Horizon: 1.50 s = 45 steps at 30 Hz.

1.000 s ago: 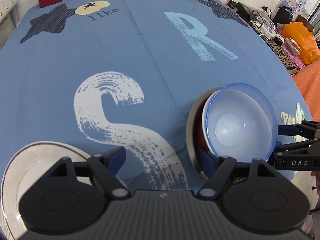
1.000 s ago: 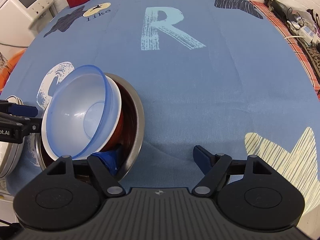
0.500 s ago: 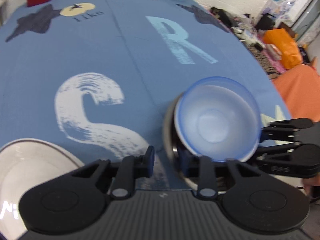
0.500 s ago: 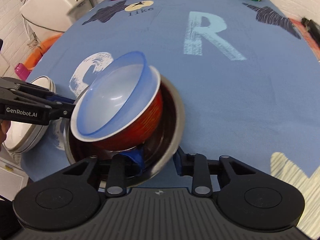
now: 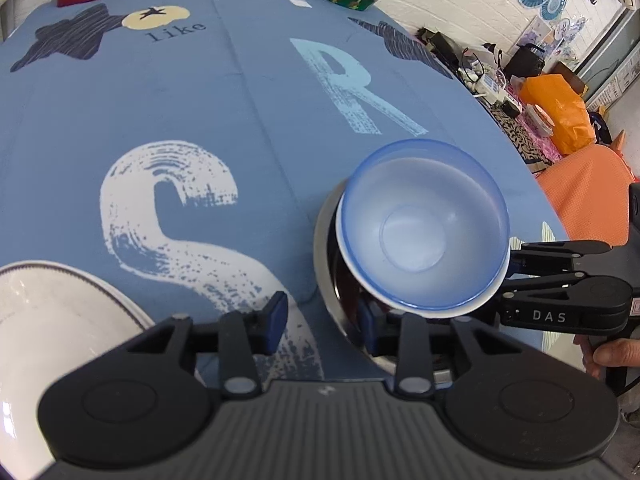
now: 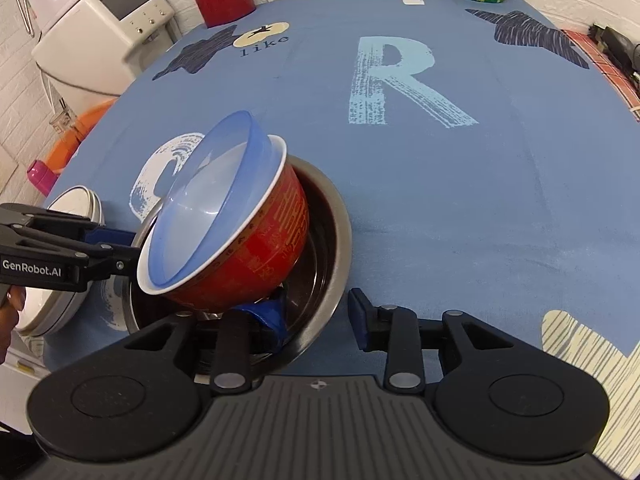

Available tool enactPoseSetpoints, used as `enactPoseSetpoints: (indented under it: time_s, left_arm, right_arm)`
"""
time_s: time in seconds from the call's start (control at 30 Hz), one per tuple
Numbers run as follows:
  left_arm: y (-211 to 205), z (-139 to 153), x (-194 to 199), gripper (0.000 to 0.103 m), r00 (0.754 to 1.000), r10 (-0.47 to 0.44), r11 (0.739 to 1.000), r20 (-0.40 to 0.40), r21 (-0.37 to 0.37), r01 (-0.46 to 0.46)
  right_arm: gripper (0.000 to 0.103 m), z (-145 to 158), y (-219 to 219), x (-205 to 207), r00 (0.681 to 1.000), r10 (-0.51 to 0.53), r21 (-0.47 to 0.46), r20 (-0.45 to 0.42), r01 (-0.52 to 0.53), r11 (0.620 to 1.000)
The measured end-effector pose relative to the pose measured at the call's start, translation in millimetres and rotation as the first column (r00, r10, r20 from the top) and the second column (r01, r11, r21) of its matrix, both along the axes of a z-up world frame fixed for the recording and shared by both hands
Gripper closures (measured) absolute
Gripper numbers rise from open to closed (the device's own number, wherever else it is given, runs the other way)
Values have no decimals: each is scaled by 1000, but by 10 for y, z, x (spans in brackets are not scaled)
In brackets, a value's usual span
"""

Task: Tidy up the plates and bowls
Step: 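Lift the nested bowls with both grippers and lower them onto the white plate stack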

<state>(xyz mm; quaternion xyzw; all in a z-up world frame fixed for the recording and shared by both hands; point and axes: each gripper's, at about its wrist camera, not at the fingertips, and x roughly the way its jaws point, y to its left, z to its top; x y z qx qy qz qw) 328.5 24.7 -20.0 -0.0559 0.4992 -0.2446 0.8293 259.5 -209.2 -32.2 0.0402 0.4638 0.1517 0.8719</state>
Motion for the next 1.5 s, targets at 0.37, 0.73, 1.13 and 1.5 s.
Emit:
enactPoseSetpoints:
  time_s: [0.37, 0.73, 1.13, 1.5]
  left_arm:
    - [-169, 52, -58, 97, 989, -74, 996, 128, 66, 66]
    - [-150, 218, -69, 98, 976, -65, 992, 209, 119, 40]
    - [843, 830, -521, 99, 966, 73, 988, 247, 115, -104]
    - [1854, 494, -963, 100, 952, 264, 941, 157, 173, -290]
  right_arm:
    - [87, -31, 63, -85, 995, 68, -11, 67, -67, 998]
    - [84, 100, 194, -85, 988, 85, -25, 128, -82, 996]
    - [82, 625, 1131, -168, 953, 266, -15, 147, -266, 964]
    - [80, 298, 2177, -227, 887, 460, 4, 31, -460, 888]
